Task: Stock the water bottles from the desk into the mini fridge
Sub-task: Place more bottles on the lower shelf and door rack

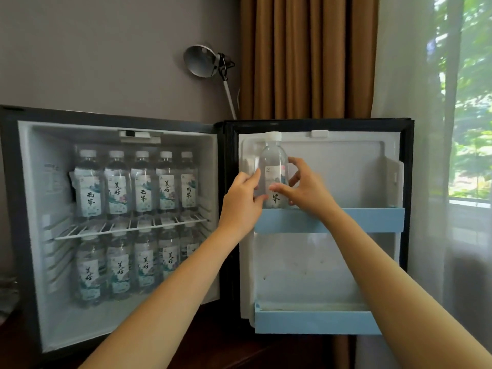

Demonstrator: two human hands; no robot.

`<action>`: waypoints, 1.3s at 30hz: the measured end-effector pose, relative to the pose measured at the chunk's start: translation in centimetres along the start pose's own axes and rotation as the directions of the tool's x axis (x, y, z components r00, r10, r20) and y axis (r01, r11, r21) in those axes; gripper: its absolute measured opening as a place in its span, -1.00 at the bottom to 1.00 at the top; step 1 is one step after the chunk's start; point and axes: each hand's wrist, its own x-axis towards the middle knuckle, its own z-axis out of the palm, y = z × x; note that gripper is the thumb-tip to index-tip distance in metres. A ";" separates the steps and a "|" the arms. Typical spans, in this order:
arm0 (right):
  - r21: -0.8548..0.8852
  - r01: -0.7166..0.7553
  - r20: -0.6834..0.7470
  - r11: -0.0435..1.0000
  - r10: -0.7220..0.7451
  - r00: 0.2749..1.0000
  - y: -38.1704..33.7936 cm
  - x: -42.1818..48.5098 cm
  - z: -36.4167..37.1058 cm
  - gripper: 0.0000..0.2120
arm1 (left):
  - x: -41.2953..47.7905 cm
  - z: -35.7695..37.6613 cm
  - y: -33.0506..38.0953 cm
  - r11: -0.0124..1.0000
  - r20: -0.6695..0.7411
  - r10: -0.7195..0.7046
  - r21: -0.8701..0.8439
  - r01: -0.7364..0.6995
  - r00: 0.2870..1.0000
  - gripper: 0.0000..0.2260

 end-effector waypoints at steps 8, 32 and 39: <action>0.028 -0.030 -0.281 0.999 0.037 0.959 -1.2 -0.9 0.6 -0.63 | -0.6 -2.0 -0.5 0.996 -0.080 -0.006 -0.085 -0.001 0.997 -0.64; 0.367 0.526 0.016 0.767 -0.570 0.821 -24.1 -10.8 33.9 -0.78 | -19.9 -30.8 -17.7 0.692 -0.464 -0.404 0.410 0.595 0.789 -0.79; 0.486 0.287 0.430 0.826 -0.512 0.744 -28.3 -14.8 46.2 -0.83 | -27.7 -38.0 -22.5 0.487 -0.547 -0.568 0.379 0.786 0.615 -0.79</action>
